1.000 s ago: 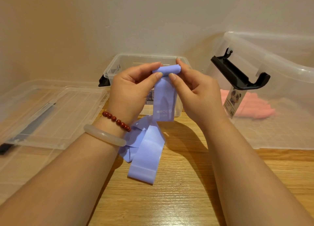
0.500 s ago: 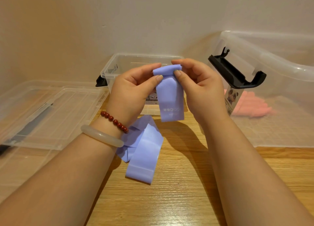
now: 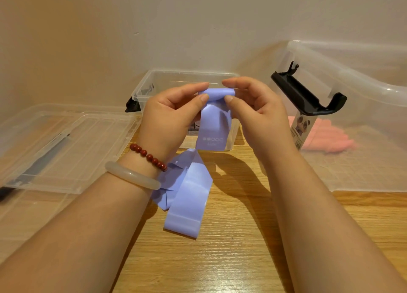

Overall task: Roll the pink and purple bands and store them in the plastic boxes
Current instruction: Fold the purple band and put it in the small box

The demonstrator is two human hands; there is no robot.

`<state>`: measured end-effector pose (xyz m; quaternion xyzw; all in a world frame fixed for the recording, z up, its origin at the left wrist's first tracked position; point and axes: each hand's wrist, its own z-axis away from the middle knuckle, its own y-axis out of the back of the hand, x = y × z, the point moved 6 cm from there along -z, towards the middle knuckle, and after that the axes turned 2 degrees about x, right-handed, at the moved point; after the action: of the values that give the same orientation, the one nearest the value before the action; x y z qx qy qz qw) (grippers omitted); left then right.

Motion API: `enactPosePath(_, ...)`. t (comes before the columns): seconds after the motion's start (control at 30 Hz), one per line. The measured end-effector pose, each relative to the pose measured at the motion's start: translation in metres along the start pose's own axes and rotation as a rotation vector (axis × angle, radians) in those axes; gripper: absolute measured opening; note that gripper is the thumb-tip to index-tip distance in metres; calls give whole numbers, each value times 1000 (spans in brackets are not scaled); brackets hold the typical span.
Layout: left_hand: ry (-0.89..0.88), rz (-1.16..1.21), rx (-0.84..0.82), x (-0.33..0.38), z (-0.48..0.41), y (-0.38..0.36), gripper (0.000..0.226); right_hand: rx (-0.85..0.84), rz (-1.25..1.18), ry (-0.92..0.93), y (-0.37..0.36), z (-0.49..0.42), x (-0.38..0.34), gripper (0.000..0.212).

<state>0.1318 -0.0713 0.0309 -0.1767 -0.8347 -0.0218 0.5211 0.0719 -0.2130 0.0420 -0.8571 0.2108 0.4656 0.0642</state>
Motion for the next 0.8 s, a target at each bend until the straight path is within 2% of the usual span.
enactPosePath(0.13, -14, -31, -40, 1, 1, -1, 23, 34, -14, -12, 2, -1, 1, 10)
enactPosePath(0.53, 103, 28, -93, -6, 0, -5, 17, 43, -29, -12, 3, -1, -2, 25)
enactPosePath(0.8, 21, -42, -49, -1, 0, 1, 23, -6, 35, -16, 0, 0, -1, 16)
